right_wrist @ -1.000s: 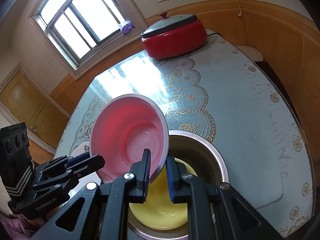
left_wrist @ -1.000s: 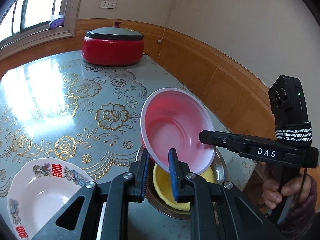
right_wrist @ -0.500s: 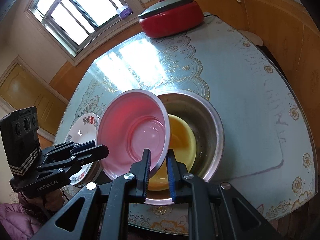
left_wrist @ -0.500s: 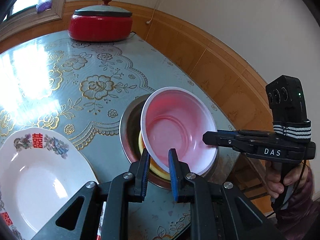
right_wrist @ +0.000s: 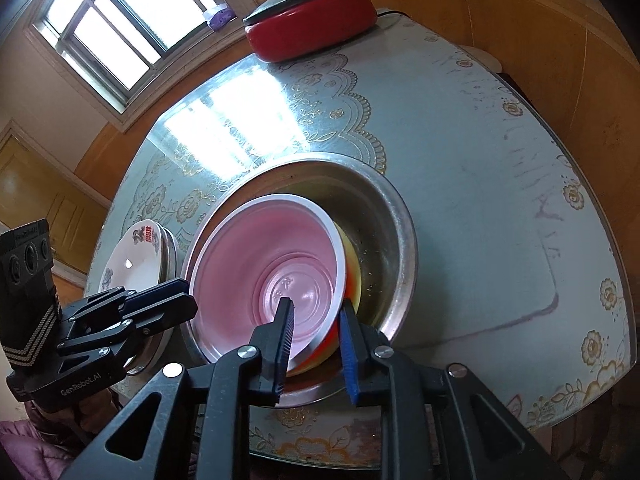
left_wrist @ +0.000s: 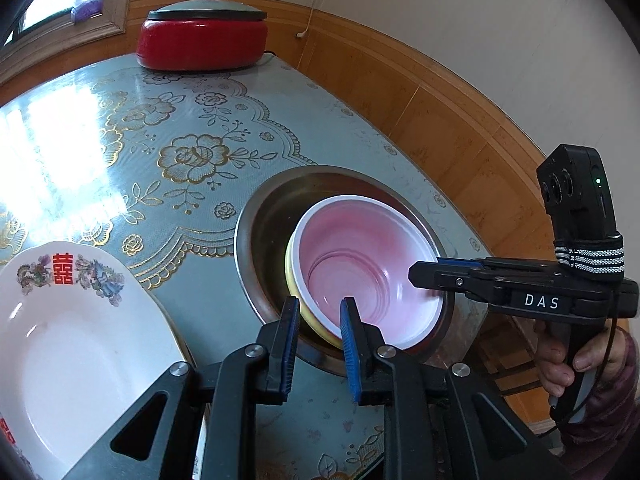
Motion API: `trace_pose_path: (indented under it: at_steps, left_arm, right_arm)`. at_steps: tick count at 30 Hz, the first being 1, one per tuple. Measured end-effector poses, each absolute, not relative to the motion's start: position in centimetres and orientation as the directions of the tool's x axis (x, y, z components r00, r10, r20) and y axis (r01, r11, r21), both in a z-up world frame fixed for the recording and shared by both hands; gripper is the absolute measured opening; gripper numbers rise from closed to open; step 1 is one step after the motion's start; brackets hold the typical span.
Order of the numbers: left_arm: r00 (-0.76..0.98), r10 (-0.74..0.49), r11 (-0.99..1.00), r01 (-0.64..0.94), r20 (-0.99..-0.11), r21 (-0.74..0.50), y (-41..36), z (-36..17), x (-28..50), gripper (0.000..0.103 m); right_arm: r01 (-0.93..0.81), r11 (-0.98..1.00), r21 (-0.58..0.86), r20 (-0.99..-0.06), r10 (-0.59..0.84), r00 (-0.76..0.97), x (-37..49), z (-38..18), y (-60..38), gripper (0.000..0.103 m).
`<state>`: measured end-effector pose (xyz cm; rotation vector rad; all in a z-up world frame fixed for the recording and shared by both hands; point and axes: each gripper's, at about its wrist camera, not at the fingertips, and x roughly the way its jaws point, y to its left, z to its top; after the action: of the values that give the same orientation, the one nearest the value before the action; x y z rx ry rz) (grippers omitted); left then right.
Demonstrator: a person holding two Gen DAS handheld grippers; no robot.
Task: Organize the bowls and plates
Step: 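Open both grippers to release the red-and-pink bowl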
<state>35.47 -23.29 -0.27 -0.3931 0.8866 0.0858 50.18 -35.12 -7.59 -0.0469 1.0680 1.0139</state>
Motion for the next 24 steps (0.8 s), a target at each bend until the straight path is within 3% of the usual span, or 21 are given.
trace_pose_path:
  at_steps: [8,15,19,24]
  left_arm:
    - [0.652,-0.071,0.92,-0.25,-0.755,-0.302,-22.8,0.1,34.8,0.036]
    - [0.655,-0.057,0.919,-0.261,-0.753,-0.297,-22.2,-0.1,33.9,0.037]
    - [0.661,-0.079,0.915,-0.25,-0.746,-0.318,-22.1,-0.3,33.7,0.038]
    - [0.646,-0.073,0.905,-0.278,-0.76,-0.323,-21.7,-0.8,34.0,0.053]
  right_arm:
    - [-0.743,0.594,0.308,-0.767,0.618,0.176,49.6,-7.3,-34.0,0.03]
    - [-0.777,0.601,0.19,-0.789,0.564,0.243,48.8,-7.5,-32.5,0.032]
    - [-0.791,0.612,0.022,-0.794,0.491,0.358,47.8,-8.0,-31.2,0.032]
    - [-0.786,0.618,-0.019,-0.788,0.474,0.392,48.0,-8.6,-30.8,0.032]
